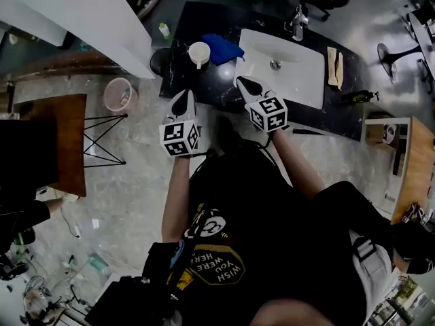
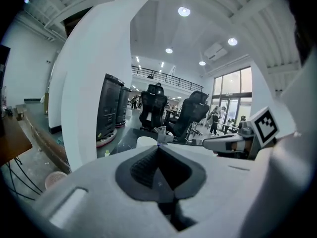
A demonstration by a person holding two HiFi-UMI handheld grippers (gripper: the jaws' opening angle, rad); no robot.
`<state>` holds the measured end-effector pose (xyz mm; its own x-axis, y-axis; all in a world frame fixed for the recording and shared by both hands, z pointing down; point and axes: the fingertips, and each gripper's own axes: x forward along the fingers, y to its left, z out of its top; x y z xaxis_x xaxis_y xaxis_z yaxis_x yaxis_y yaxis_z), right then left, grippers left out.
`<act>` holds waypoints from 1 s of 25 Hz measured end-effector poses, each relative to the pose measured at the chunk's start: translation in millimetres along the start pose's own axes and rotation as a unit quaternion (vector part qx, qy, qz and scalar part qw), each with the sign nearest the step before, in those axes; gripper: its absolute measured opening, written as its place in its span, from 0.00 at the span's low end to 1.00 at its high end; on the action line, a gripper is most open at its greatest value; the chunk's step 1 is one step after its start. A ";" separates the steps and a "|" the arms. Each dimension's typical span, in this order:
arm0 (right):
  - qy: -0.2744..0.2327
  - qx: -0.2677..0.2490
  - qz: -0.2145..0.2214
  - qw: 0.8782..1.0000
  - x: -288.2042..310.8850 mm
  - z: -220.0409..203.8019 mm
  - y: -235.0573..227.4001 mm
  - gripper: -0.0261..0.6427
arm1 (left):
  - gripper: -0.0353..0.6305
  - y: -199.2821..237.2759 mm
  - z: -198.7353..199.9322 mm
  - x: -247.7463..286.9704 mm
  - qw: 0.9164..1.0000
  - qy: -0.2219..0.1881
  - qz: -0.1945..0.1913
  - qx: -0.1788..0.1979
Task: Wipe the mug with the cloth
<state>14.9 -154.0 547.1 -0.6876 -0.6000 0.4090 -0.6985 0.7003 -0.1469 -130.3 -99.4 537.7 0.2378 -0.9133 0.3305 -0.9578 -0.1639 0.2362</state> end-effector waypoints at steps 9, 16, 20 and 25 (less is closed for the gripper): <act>-0.036 0.011 -0.039 0.999 -72.2 0.8 51.0 0.04 | 0.06 -33.6 -11.0 -82.7 0.999 -0.010 -0.033 -0.012; -0.021 0.012 -0.038 0.999 -105.6 -20.4 60.2 0.04 | 0.06 -64.0 -16.6 -95.8 0.999 -0.009 -0.047 -0.010; -0.020 0.019 -0.030 0.999 -116.5 -29.8 63.3 0.04 | 0.06 -85.7 -24.8 -93.9 0.999 0.003 -0.051 0.010; -0.023 0.016 -0.027 0.999 -121.2 -30.0 55.4 0.04 | 0.06 -93.4 -28.5 -86.1 0.999 0.008 -0.043 0.007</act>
<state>65.5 -30.8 516.4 -0.6570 -0.6543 0.3745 -0.7401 0.6544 -0.1550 -56.7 5.2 513.2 0.3209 -0.8902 0.3235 -0.9360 -0.2458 0.2520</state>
